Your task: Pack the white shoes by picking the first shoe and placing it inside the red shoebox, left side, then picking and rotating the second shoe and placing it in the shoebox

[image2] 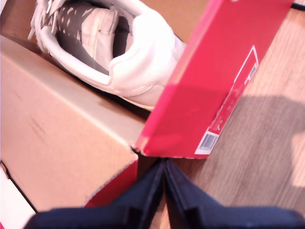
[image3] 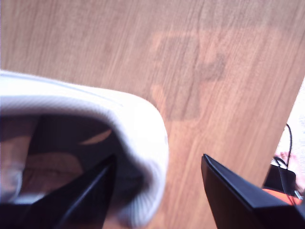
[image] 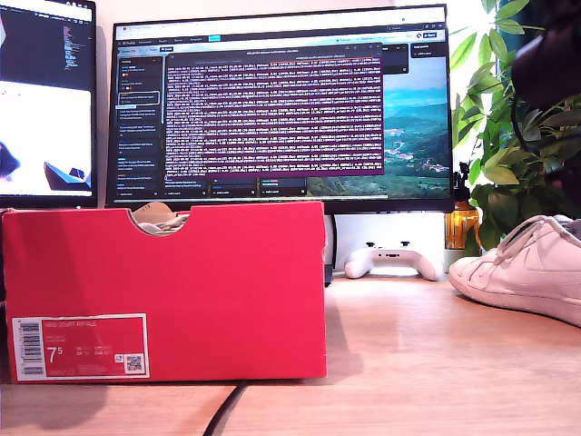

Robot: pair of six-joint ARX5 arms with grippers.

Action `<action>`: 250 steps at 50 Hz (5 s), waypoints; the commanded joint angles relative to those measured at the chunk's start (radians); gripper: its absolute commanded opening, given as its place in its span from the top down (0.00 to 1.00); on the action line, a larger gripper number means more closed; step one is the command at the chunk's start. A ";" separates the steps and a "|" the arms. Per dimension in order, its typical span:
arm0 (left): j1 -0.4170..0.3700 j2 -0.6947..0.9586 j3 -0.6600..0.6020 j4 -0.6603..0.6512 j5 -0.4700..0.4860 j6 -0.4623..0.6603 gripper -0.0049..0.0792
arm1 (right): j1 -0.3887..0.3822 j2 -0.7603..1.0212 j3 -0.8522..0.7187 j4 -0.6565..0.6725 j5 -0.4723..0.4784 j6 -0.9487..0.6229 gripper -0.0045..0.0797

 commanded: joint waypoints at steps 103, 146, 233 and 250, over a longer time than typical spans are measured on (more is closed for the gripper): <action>-0.003 0.004 0.008 0.007 0.002 -0.001 0.96 | 0.227 0.019 0.557 0.592 -0.410 -1.897 0.96; -0.003 0.004 0.008 0.007 0.002 -0.001 0.96 | 0.383 0.202 0.557 0.799 -0.283 -2.062 0.96; -0.003 0.004 0.008 0.007 0.002 -0.001 0.96 | 0.431 0.420 0.557 0.763 -0.276 -1.929 0.72; -0.003 0.004 0.008 0.007 0.002 -0.001 0.96 | 0.441 0.420 0.557 0.753 -0.275 -1.928 0.63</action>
